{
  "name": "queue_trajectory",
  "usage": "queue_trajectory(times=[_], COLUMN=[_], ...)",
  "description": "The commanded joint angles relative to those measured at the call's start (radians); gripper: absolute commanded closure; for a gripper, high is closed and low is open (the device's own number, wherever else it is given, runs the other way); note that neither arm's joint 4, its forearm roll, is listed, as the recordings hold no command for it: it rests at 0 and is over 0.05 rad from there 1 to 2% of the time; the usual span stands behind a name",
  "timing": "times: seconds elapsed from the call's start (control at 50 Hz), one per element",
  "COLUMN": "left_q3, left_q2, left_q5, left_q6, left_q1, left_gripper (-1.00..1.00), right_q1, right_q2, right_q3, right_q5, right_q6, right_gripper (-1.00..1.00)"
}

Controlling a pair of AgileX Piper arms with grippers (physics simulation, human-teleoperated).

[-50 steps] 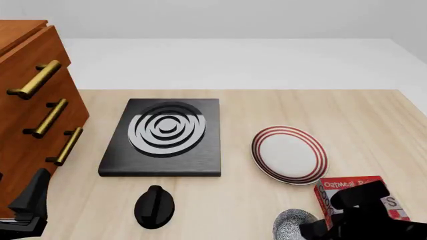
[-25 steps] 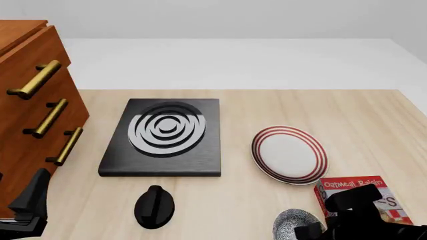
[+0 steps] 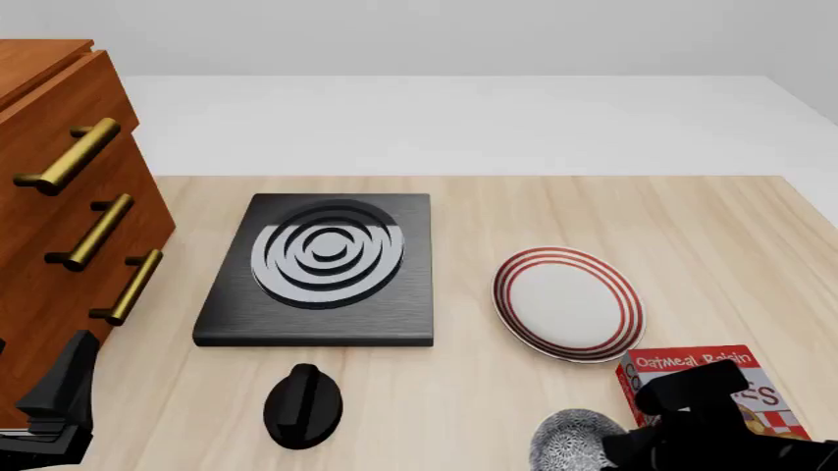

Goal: Pick the akita bowl on the ramekin and place it on the plate.

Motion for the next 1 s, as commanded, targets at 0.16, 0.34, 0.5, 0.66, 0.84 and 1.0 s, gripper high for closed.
queue_trajectory(times=[0.16, 0.34, 0.5, 0.66, 0.84, 1.0], left_q3=[0.0, 0.0, 0.0, 0.0, 0.0, 0.0], left_q2=[0.0, 0.0, 0.0, 0.0, 0.0, 0.0], left_q5=[0.0, 0.0, 0.0, 0.0, 0.0, 0.0], left_q6=[0.0, 0.0, 0.0, 0.0, 0.0, 0.0], left_q1=[0.0, 0.0, 0.0, 0.0, 0.0, 0.0], left_gripper=[-1.0, -1.0, -1.0, -1.0, -1.0, -1.0], right_q1=[-0.045, -0.051, -0.064, -0.111, -0.175, -0.206], right_q2=[-0.062, -0.157, -0.195, -0.212, -0.167, -0.089], right_q3=[-0.021, -0.116, -0.255, -0.379, -0.508, -0.548], right_q5=[0.067, 0.195, 0.294, 0.349, 0.305, 0.213], right_q6=[-0.032, -0.036, -0.094, -0.129, -0.129, -0.09], right_gripper=[1.0, 1.0, 1.0, 1.0, 1.0, 1.0])
